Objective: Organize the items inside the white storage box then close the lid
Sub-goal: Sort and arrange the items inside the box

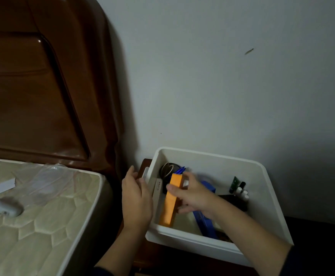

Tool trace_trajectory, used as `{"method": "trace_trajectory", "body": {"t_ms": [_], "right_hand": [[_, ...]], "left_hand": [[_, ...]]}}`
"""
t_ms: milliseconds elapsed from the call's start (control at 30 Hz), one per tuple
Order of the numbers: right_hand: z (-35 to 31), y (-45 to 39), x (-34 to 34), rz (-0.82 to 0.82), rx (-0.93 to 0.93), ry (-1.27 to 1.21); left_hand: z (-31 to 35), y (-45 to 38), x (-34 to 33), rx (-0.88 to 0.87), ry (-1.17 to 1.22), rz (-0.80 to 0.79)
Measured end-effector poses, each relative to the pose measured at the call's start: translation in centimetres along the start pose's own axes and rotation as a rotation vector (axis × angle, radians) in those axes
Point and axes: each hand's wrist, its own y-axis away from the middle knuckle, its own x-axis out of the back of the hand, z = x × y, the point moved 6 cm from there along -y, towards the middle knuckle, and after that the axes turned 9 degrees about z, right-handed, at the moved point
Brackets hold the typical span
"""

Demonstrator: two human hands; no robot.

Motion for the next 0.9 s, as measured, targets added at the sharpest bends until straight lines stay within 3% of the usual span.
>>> {"method": "trace_trajectory", "body": {"t_ms": [167,300,433,600,900], "right_hand": [[2.6,-1.7,-2.6,0.039,-0.091,0.094],[3.6,-3.1,-4.4,0.050,-0.061,0.378],[4.2,-3.7,-5.5,-0.048,-0.070,0.509],[4.9,-4.2,-5.3,-0.002,-0.060,0.797],[3.4,-4.0,-4.6,0.096,0.031,0.886]], "left_hand": [[-0.7,-0.2,-0.1,0.142,-0.021,-0.032],[-0.2,-0.1,-0.3,0.092,-0.075,-0.057],[-0.2,-0.1,-0.5,0.062,-0.088,-0.055],[-0.7,-0.1,-0.8,0.036,-0.104,-0.074],[-0.8,0.0,-1.2,-0.045,-0.224,-0.103]]}}
